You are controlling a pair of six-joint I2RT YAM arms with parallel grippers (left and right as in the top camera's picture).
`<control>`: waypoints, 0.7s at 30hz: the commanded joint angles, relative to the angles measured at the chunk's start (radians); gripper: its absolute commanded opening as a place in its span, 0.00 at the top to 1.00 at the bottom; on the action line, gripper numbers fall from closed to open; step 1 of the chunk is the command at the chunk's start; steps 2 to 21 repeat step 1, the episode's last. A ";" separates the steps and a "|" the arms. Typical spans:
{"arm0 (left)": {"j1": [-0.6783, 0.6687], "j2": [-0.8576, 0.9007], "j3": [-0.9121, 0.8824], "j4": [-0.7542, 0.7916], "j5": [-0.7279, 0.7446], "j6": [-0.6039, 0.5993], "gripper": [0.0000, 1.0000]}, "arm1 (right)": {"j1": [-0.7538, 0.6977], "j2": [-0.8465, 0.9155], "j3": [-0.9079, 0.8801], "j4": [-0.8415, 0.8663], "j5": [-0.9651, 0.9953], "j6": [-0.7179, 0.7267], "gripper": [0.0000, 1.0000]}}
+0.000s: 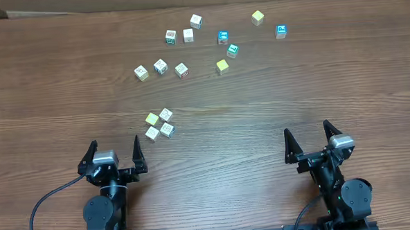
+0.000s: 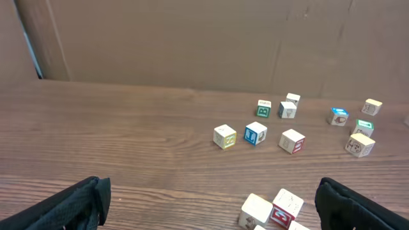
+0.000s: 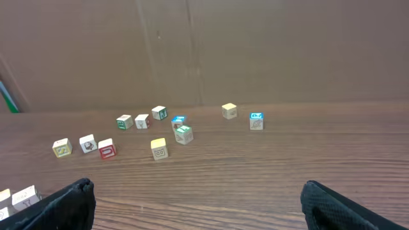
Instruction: Form a circle
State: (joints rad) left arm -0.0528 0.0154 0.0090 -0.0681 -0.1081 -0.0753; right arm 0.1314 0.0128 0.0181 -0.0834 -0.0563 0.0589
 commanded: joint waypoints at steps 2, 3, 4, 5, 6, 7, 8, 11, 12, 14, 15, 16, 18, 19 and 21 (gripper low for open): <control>-0.006 -0.011 -0.004 0.001 0.005 0.012 0.00 | -0.002 -0.010 -0.010 0.003 -0.009 -0.004 0.00; -0.006 -0.011 -0.004 0.001 0.005 0.012 0.00 | -0.002 -0.010 -0.010 0.003 -0.009 -0.004 0.00; -0.006 -0.011 -0.004 0.001 0.005 0.012 0.00 | -0.002 -0.010 -0.010 0.003 -0.009 -0.004 0.00; -0.006 -0.011 -0.004 0.001 0.005 0.012 0.00 | -0.002 -0.010 -0.010 0.003 -0.009 -0.004 0.00; -0.006 -0.011 -0.004 0.001 0.005 0.012 0.00 | -0.002 -0.010 -0.010 0.003 -0.009 -0.004 0.00; -0.006 -0.011 -0.004 0.001 0.005 0.012 0.00 | -0.002 -0.010 -0.010 0.003 -0.009 -0.004 0.00; -0.006 -0.011 -0.004 0.001 0.005 0.012 0.00 | -0.002 -0.010 -0.010 0.003 -0.009 -0.004 0.00; -0.006 -0.011 -0.004 0.001 0.005 0.012 0.00 | -0.002 -0.010 -0.010 0.003 -0.009 -0.004 0.00; -0.006 -0.011 -0.004 0.001 0.005 0.012 0.00 | -0.002 -0.010 -0.010 0.003 -0.009 -0.004 0.00; -0.006 -0.011 -0.004 0.001 0.005 0.012 0.00 | -0.002 -0.010 -0.010 0.003 -0.009 -0.004 0.00; -0.006 -0.011 -0.004 0.001 0.005 0.012 0.00 | -0.002 -0.010 -0.010 0.003 -0.009 -0.004 0.00; -0.006 -0.011 -0.004 0.001 0.005 0.012 0.00 | -0.002 -0.010 -0.010 0.003 -0.009 -0.004 0.00; -0.006 -0.011 -0.004 0.001 0.005 0.012 0.00 | -0.002 -0.010 -0.010 0.003 -0.009 -0.004 0.00; -0.006 -0.011 -0.004 0.001 0.005 0.012 0.00 | -0.002 -0.010 -0.010 0.003 -0.009 -0.004 0.00; -0.006 -0.011 -0.004 0.001 0.005 0.012 0.00 | -0.002 -0.010 -0.010 0.003 -0.009 -0.004 0.00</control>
